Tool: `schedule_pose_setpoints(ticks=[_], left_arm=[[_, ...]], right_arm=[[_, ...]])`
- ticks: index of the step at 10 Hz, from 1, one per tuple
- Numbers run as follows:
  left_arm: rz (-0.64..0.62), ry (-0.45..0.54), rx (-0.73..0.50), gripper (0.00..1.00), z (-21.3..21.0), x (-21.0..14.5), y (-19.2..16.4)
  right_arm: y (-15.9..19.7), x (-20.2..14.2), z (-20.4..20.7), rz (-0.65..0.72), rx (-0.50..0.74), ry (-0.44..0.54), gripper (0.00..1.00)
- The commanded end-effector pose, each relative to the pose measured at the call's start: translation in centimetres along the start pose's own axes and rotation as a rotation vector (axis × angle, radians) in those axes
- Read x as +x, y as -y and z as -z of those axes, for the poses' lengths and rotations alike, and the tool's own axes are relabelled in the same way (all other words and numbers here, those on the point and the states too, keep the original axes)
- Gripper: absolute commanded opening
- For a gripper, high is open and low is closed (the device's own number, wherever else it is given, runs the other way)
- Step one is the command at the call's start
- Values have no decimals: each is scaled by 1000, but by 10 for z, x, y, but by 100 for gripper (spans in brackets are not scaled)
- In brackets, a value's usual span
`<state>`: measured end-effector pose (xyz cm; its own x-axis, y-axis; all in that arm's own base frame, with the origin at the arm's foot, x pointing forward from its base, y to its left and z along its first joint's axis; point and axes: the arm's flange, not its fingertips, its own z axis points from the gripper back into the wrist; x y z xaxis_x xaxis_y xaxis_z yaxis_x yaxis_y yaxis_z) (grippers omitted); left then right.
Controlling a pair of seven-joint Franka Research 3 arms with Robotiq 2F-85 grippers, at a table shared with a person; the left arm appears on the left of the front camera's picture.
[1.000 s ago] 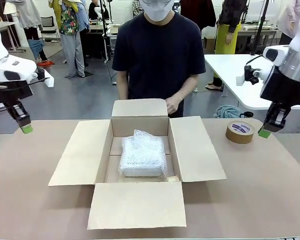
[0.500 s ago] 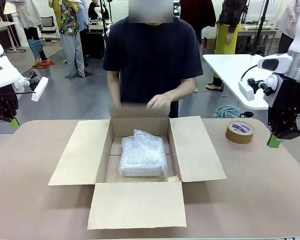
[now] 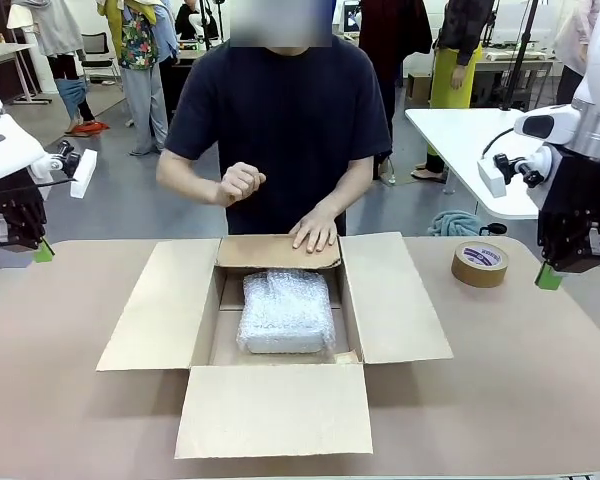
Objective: Wrap the clocks to prevent damage.
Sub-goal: Once the human has placed the objects inside and stepped back, release both hands from the side flaps of the Package Box, then push the right (or left) flap of the Package Box to close it.
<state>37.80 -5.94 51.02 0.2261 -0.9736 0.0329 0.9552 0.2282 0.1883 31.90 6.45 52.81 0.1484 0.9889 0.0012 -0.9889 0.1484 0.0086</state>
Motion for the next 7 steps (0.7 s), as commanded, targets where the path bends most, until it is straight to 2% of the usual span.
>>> schedule_pose_setpoints(ticks=[1,2,7], left_arm=[[-51,22,9,0,9,-1,3],[0,0,0,0,0,0,0],[0,0,0,0,0,0,0]], right_arm=[[-3,0,1,-17,13,10,1],[-3,0,1,-17,13,10,1],[-3,0,1,-17,13,10,1]])
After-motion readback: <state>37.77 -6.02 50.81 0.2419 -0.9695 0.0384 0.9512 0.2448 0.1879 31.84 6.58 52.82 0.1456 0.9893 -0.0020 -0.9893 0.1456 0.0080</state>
